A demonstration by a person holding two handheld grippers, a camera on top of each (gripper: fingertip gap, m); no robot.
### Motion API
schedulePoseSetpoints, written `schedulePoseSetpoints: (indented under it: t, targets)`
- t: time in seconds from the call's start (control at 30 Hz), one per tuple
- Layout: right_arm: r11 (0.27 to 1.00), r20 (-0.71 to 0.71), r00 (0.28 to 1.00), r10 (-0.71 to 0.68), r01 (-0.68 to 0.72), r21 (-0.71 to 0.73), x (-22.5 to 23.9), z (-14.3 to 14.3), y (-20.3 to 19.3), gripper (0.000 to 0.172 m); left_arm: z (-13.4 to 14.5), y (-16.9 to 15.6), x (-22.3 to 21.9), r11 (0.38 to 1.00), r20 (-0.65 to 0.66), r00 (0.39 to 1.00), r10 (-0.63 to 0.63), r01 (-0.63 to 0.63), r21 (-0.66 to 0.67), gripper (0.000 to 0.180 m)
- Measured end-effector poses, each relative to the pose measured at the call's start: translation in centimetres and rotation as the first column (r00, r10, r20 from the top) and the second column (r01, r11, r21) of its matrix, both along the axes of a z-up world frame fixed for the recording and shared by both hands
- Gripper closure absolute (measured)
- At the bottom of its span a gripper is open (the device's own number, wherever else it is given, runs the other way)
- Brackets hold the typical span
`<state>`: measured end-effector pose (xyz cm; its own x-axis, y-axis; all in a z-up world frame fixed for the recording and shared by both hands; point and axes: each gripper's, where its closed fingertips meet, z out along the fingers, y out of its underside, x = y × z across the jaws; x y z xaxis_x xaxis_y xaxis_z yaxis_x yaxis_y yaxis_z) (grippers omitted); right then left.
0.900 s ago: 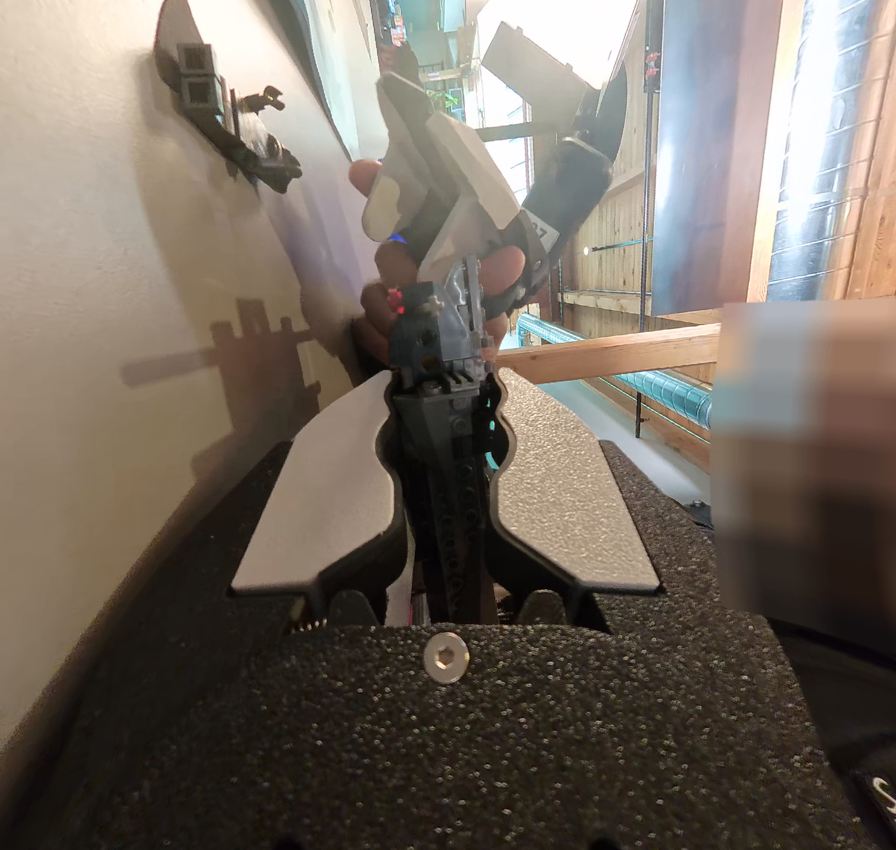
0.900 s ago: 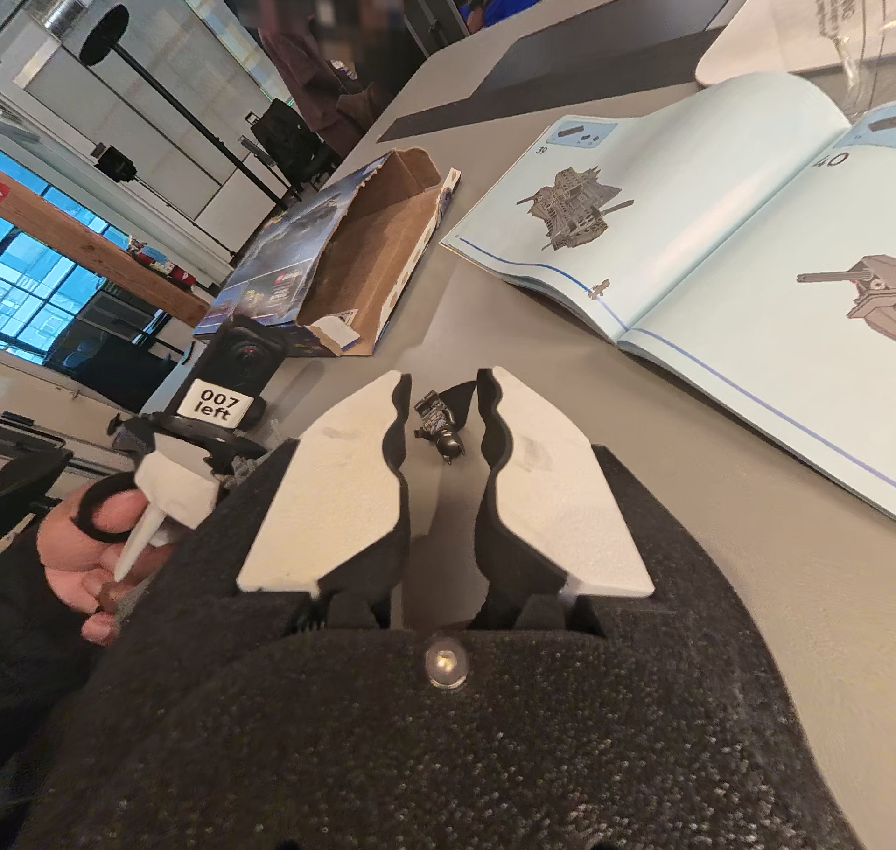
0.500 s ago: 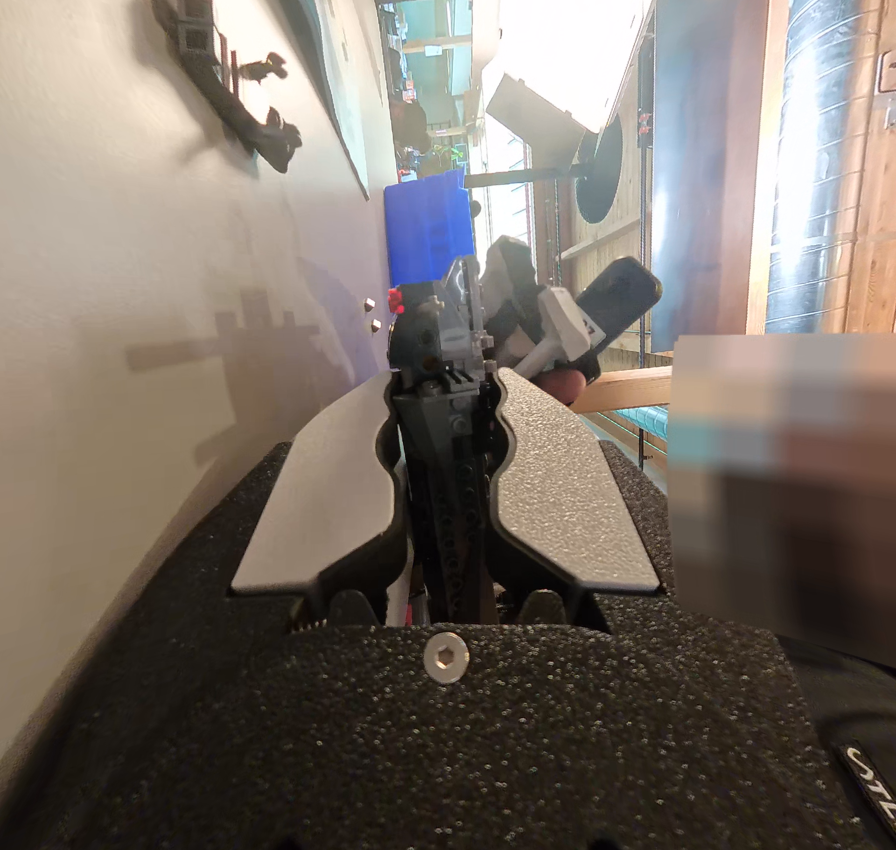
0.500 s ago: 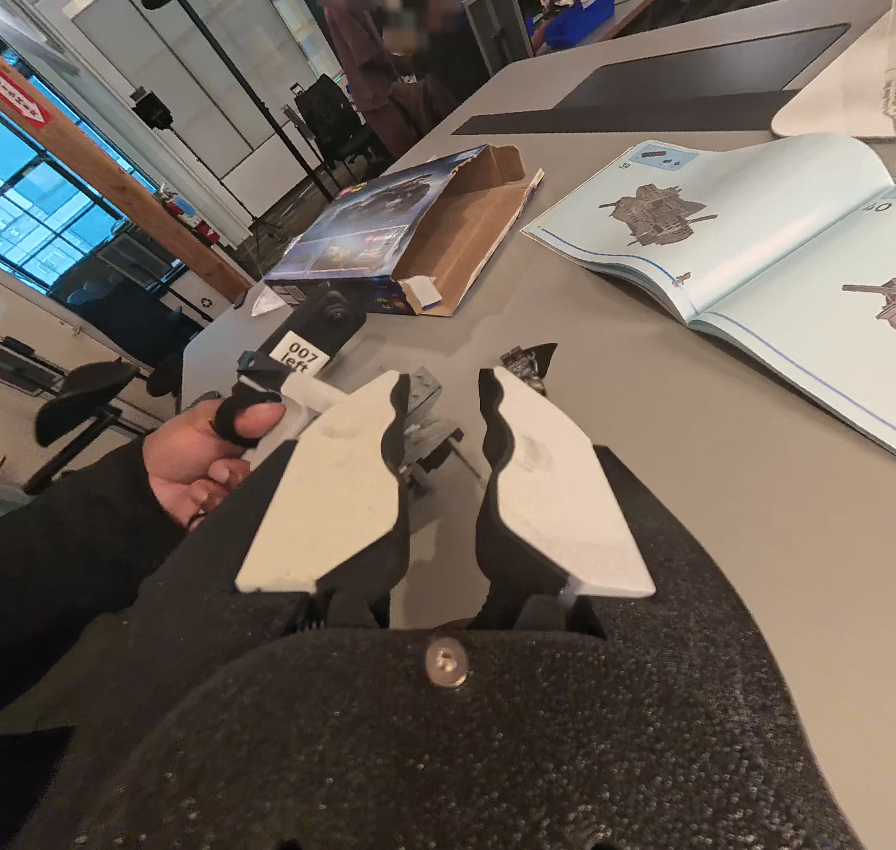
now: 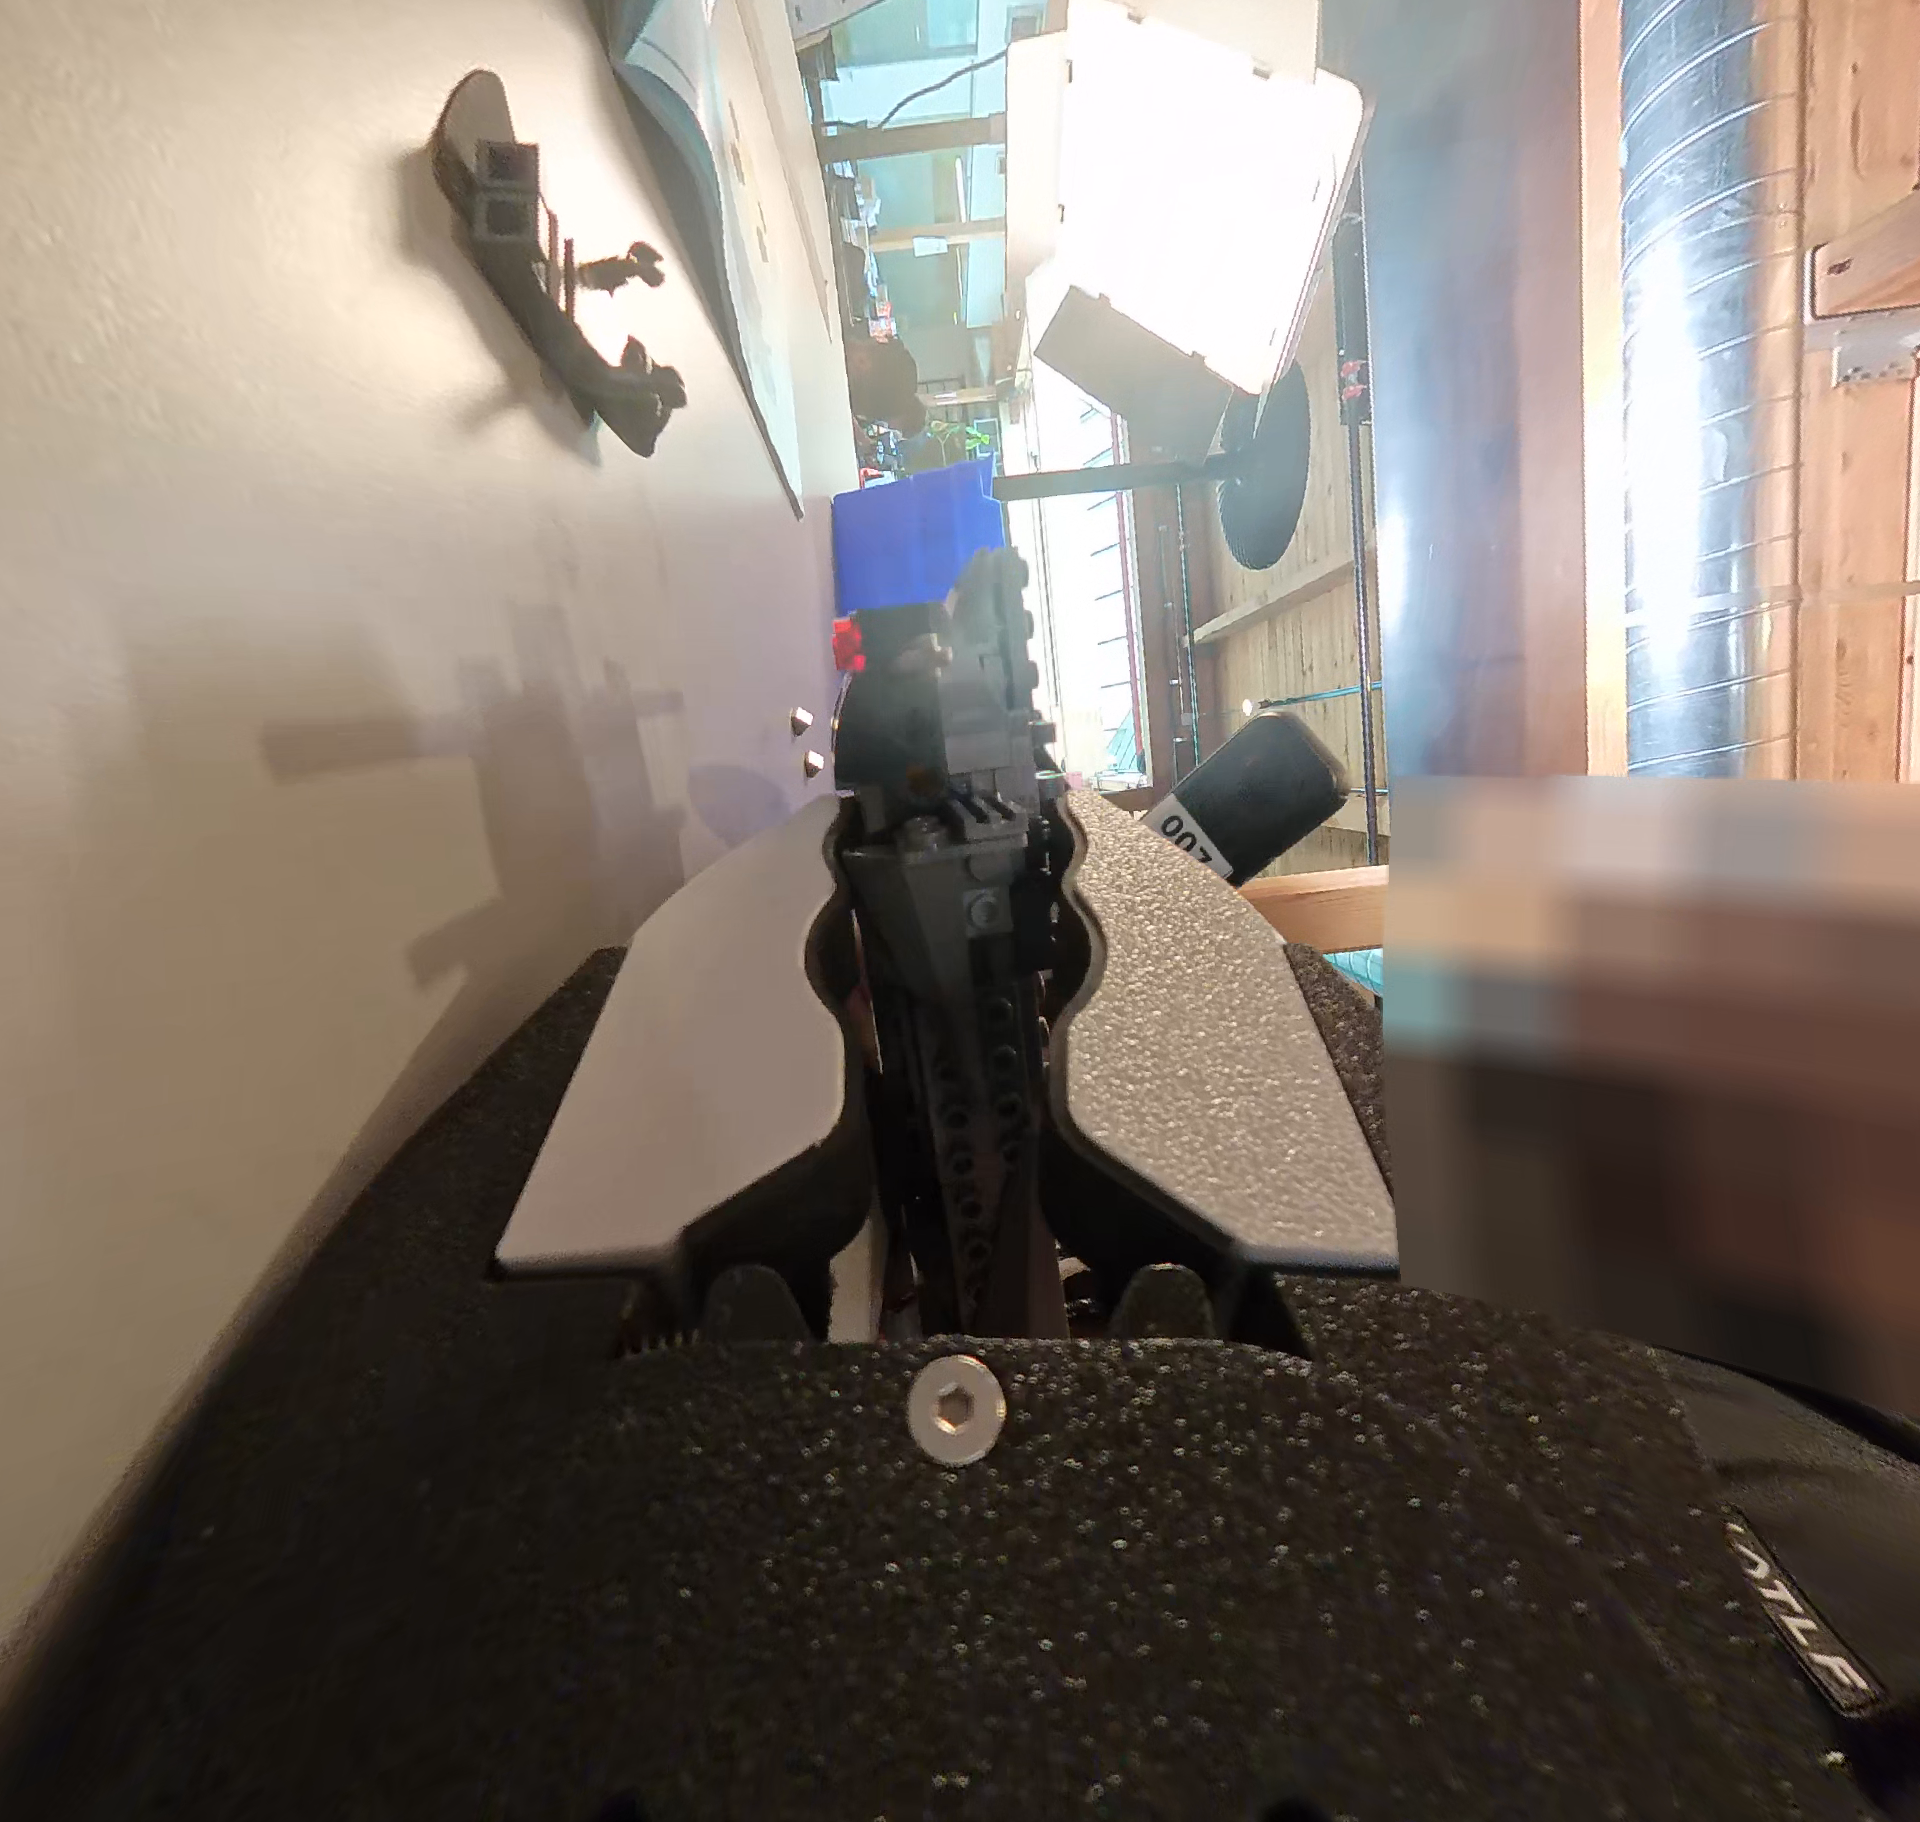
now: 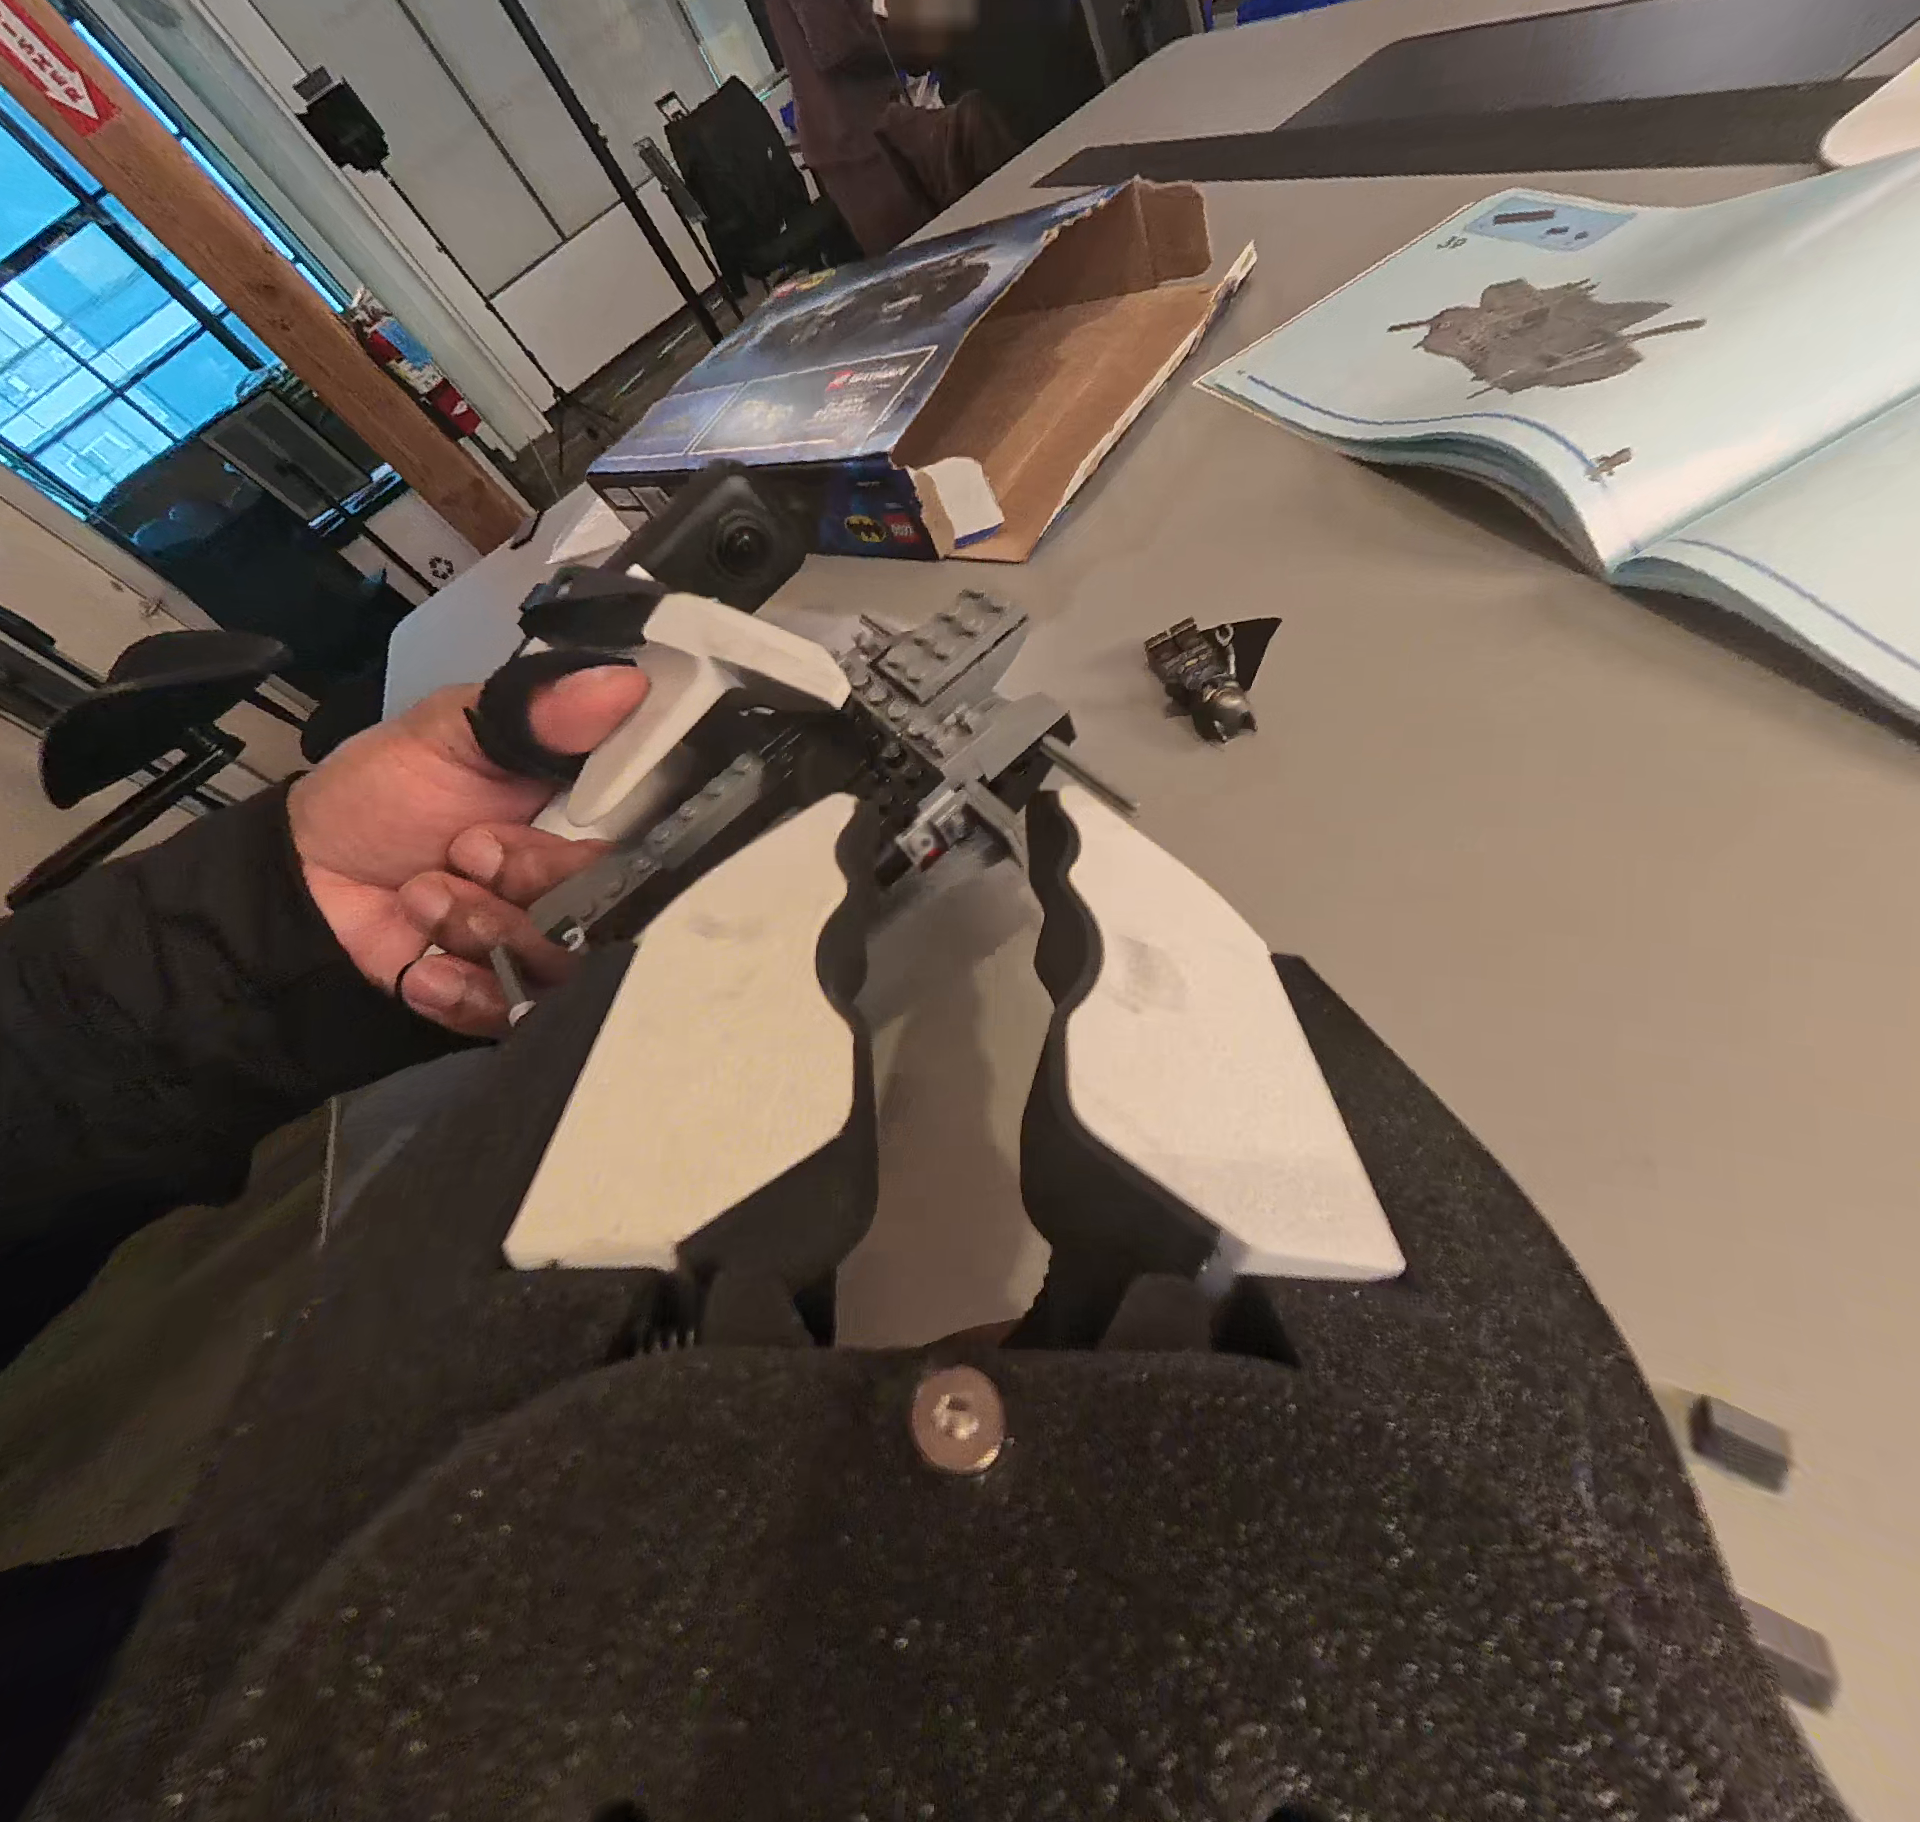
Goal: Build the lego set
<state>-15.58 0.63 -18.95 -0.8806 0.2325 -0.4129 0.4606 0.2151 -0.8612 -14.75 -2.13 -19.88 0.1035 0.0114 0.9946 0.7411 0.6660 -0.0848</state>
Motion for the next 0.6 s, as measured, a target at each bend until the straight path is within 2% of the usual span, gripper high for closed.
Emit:
schedulePoseSetpoints:
  t: [0.6]
  targets:
    - [0.999, 0.08, 0.997, 0.013, -0.01, -0.044, -0.07, -0.29, -0.12, 0.143, -0.54, -0.21, -0.27, 0.999, 0.022, 0.999, 0.025, -0.024, -0.041, 0.146]
